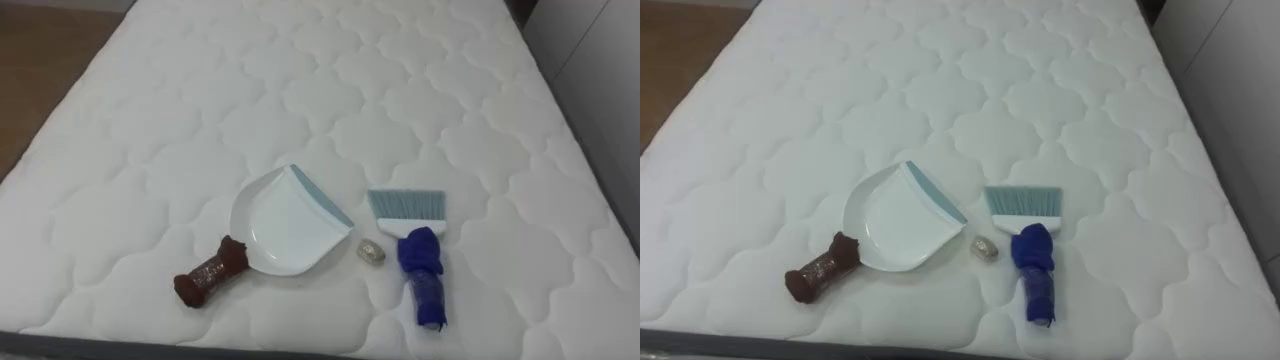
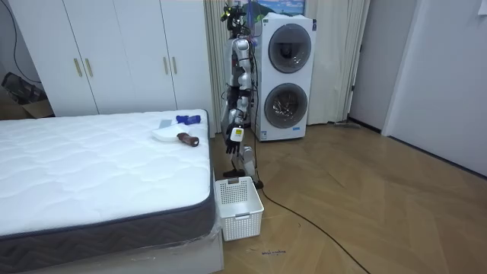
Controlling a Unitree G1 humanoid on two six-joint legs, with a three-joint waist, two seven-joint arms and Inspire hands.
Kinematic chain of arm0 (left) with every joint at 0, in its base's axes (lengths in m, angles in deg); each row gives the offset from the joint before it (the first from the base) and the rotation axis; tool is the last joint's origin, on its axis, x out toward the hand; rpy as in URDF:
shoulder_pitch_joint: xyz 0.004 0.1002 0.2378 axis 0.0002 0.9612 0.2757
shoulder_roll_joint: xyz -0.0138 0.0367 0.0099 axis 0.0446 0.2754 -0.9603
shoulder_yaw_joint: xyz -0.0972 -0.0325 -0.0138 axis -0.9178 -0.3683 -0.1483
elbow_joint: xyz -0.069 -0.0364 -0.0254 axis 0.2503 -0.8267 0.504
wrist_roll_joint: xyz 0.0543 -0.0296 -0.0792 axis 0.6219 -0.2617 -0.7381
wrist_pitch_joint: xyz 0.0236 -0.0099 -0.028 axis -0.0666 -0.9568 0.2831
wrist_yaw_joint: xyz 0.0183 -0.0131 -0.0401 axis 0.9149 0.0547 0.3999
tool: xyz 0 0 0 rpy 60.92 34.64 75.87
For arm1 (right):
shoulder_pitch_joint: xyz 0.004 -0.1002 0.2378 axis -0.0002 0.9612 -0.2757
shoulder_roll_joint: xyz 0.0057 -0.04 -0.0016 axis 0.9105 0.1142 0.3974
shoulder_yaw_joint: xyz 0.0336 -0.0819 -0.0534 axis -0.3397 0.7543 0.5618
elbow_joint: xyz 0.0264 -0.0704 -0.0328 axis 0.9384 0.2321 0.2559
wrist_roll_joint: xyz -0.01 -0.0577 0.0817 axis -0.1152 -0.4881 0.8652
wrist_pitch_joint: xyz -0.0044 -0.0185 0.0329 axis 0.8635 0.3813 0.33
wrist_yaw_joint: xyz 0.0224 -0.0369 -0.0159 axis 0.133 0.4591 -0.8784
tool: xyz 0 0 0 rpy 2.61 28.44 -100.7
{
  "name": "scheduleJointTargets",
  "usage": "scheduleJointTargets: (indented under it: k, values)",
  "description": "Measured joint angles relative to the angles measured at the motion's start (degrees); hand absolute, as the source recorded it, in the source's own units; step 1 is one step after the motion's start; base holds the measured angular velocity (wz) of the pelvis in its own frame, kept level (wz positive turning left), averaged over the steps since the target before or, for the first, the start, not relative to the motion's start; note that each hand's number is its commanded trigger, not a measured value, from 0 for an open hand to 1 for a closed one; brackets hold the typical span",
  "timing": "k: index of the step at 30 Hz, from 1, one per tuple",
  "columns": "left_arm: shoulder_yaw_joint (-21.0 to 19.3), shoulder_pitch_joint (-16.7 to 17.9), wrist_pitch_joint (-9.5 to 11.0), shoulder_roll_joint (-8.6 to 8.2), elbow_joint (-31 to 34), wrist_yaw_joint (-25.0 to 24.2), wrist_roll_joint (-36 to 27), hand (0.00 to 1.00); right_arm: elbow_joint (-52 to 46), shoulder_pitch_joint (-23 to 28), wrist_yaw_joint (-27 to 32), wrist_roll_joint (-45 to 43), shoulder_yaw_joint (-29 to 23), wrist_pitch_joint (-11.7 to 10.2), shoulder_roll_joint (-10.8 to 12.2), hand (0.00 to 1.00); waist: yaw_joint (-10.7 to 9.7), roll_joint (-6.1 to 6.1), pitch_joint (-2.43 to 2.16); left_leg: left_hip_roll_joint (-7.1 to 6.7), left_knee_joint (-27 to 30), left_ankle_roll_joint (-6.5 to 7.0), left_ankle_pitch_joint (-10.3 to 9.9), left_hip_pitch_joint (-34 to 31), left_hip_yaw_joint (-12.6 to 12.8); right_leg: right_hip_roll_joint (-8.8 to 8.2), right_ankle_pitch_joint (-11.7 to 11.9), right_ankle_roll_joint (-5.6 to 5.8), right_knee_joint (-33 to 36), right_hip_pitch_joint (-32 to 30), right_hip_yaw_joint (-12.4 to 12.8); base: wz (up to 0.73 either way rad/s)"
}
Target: Clean bed
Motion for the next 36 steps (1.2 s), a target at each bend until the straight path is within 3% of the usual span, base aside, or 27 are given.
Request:
scheduleJointTargets:
  k: [13, 19, 25, 28, 33, 36]
  values:
    - [-0.41, 0.4, -0.08, 0.14, 0.04, -1.65, -0.66, 0.0, 0.4, 0.42, -0.15, 2.07, -0.65, 0.49, -0.07, 0.0, 0.01, 0.07, -0.12, 0.0, 0.07, -0.01, 0.0, 0.0, 0.03, -0.01, -0.12, 0.0, 0.07, 0.03, -0.12, 0.0]
    - [-1.01, 0.71, -0.04, -0.13, 0.04, -0.19, -2.18, 0.0, 0.36, 1.11, 0.23, 4.59, -1.65, 0.53, 0.03, 0.0, -0.03, -0.08, -0.2, 0.0, 0.02, -0.01, -0.01, -0.01, 0.04, -0.01, -0.14, 0.02, 0.03, 0.07, -0.07, 0.0]
    - [-1.0, 1.31, 0.12, 0.01, 2.29, 3.77, -1.65, 0.0, 0.24, 1.16, 1.72, 6.49, -1.54, 0.34, -0.23, 0.0, 0.04, 0.08, -0.13, 0.07, 0.1, -0.01, -0.01, 0.08, -0.61, 0.04, -0.14, 0.02, -0.33, 0.64, -0.18, 0.05]
    - [-1.06, 1.24, 0.25, 0.31, 3.62, 6.69, -1.65, 0.0, 0.24, 1.12, 2.52, 6.71, -1.54, -0.96, -0.91, 0.0, 0.1, 0.26, -0.02, 0.06, 0.31, -0.01, -0.01, 0.04, -0.78, 0.03, -0.14, 0.02, -0.29, 0.72, -0.09, 0.03]
    - [-1.77, 0.71, 3.36, 0.52, 6.51, 12.13, -1.59, 0.0, 0.27, 1.12, 3.47, 6.35, -1.56, -2.69, -1.22, 0.0, -0.02, 0.65, 0.19, 0.05, 0.39, -0.03, -0.02, 0.01, -0.76, 0.0, -0.11, -0.04, -0.16, 0.67, -0.1, 0.0]
    - [-2.5, 0.75, 4.08, 0.28, 10.76, 15.66, -1.44, 0.0, 0.26, 1.37, 4.15, 6.27, -1.54, -3.74, -1.21, 0.0, 0.18, 0.58, 0.21, 0.07, 0.07, -0.04, -0.02, 0.0, -0.63, 0.09, -0.11, -0.04, -0.09, 0.56, 0.18, 0.0]
